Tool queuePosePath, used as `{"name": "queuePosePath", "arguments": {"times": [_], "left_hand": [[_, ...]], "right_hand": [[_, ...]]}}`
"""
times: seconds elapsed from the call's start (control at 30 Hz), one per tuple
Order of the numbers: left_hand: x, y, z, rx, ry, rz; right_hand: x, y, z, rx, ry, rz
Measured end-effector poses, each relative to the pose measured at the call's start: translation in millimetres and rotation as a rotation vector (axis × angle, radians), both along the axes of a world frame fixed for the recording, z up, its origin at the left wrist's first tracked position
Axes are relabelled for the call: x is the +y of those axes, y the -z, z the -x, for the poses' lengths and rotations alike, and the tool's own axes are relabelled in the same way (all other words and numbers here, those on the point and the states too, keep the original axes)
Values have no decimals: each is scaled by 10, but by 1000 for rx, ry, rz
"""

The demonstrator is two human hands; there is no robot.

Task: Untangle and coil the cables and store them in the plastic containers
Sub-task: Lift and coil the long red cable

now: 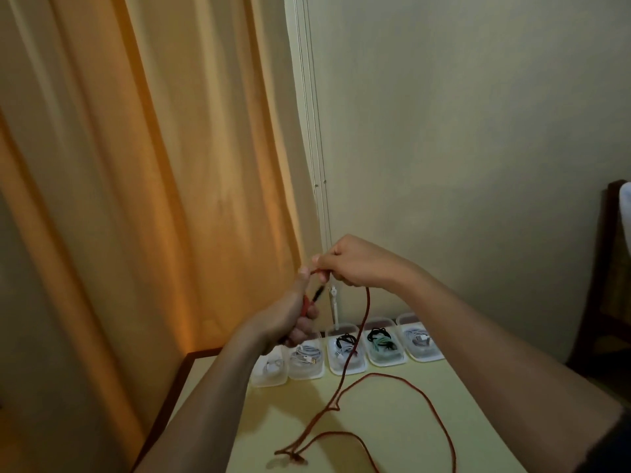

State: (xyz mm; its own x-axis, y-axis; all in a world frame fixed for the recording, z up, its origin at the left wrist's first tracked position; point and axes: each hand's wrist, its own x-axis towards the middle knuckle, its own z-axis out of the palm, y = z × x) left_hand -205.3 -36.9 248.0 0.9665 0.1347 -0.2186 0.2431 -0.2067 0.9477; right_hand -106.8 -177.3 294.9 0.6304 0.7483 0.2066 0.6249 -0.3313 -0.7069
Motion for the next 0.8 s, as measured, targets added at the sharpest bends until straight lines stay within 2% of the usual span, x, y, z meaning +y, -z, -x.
{"name": "queuePosePath", "arguments": {"times": [0.13, 0.2, 0.27, 0.37, 0.43, 0.53, 0.6, 0.67, 0.73, 0.8], "left_hand": [[29, 57, -130, -355, -334, 151], [-13, 30, -166, -476, -448, 183], [-63, -9, -185, -585, -519, 333], [-53, -70, -165, -703, -504, 650], [-8, -99, -109, -733, -368, 770], [21, -114, -2, -627, 35, 767], [7, -109, 40, -436, 356, 750], [-8, -106, 60, -266, 564, 726], [6, -88, 40, -98, 577, 628], [7, -83, 26, 41, 477, 401]], "right_hand": [[29, 221, 83, 64, 9, -59], [86, 465, 138, 146, -12, -106], [123, 705, 155, 221, -40, -185], [134, 964, 137, 357, -92, -297], [134, 1062, 88, 476, -108, -346], [134, 1103, -19, 551, -124, -362], [146, 1019, -75, 498, -124, -340], [153, 836, -110, 390, -116, -303], [146, 607, -141, 289, -115, -264], [131, 412, -173, 186, -77, -188]]}}
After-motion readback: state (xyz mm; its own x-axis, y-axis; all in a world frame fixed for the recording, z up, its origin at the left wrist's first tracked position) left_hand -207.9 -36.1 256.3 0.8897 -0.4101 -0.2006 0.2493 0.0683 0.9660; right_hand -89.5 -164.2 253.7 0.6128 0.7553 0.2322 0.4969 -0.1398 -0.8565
